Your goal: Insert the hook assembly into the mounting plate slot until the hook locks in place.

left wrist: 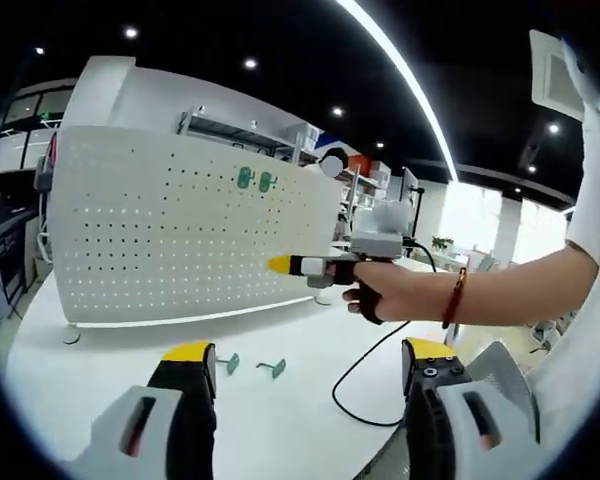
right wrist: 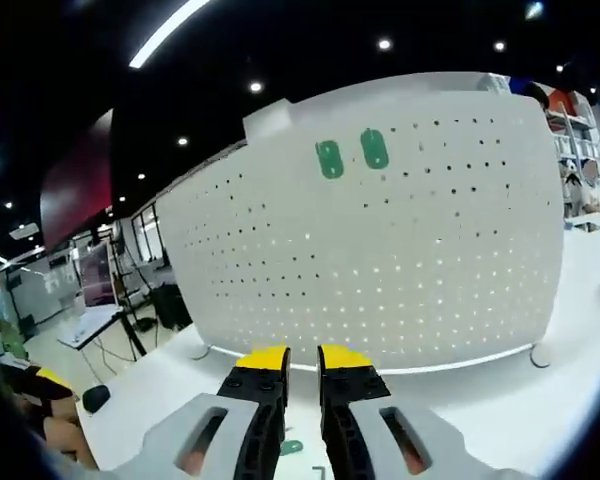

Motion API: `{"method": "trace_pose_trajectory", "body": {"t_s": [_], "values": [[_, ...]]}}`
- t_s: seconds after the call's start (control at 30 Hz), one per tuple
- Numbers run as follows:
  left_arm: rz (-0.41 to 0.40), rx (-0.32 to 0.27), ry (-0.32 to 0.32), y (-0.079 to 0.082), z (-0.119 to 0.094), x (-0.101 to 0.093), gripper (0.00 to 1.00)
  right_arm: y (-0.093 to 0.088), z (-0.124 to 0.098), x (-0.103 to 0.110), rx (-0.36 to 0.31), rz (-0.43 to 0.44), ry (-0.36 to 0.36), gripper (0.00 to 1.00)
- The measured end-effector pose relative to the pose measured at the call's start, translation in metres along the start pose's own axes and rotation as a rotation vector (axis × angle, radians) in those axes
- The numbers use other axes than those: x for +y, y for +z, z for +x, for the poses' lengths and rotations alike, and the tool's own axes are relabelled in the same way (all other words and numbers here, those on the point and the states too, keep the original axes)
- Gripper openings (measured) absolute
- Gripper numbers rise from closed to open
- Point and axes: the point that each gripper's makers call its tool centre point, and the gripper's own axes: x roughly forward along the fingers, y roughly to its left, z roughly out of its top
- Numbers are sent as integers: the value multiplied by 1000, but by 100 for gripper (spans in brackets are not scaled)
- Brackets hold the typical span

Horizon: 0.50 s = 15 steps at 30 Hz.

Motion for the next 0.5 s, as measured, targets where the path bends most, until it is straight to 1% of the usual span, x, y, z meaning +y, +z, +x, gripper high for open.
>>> {"method": "trace_pose_trajectory", "body": {"t_s": [0.13, 0.17, 0.23, 0.33, 0.5], "values": [[-7, 2, 11, -1, 0, 4, 78, -18, 3, 4, 36, 20, 1, 10], [-7, 2, 12, -1, 0, 5, 78, -25, 4, 5, 58, 24, 2, 10], [-12, 1, 15, -1, 0, 6, 78, -33, 6, 6, 75, 23, 1, 10], [-15, 5, 18, -2, 0, 9, 78, -45, 8, 6, 104, 49, -6, 10], [-15, 11, 17, -4, 1, 13, 78, -63, 13, 8, 153, 50, -10, 10]]}}
